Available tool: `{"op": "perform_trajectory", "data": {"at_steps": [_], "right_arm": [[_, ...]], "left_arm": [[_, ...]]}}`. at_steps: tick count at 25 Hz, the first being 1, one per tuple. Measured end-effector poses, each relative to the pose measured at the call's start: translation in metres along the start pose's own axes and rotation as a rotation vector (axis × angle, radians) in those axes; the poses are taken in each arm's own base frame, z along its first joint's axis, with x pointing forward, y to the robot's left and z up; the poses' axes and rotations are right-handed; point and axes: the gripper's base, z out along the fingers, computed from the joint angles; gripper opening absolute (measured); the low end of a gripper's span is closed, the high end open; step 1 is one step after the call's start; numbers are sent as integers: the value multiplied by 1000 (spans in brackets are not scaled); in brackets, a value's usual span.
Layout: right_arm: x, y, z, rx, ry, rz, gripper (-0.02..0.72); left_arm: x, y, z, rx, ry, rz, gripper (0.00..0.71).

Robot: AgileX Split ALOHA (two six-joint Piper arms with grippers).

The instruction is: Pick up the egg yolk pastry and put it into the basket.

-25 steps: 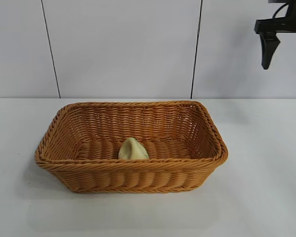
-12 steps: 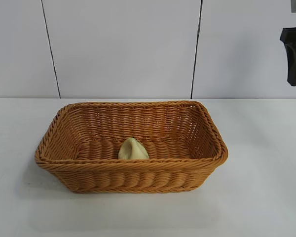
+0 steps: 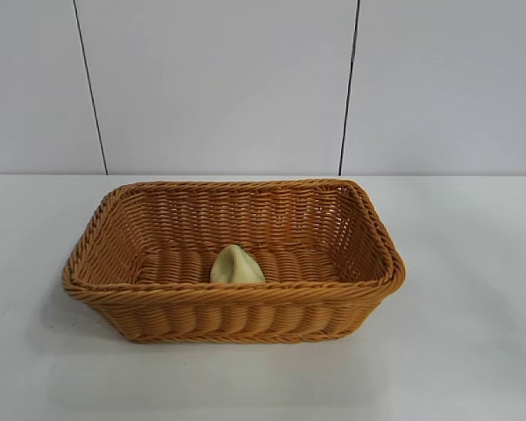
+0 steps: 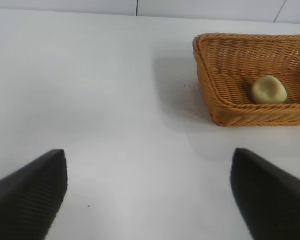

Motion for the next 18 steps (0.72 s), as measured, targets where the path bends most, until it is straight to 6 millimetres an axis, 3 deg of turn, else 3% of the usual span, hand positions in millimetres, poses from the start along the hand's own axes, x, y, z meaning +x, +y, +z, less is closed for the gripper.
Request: {"op": "perform_trajectory", "data": {"at_steps": [9,18], "right_arm": [[85,-5,18,-36,-257,-20,650],[128,-8,-11,-69,-578,-29,650]], "left_arm": [[0,0,0,1,0,0,654],[0,0,0,1,0,0,654]]}}
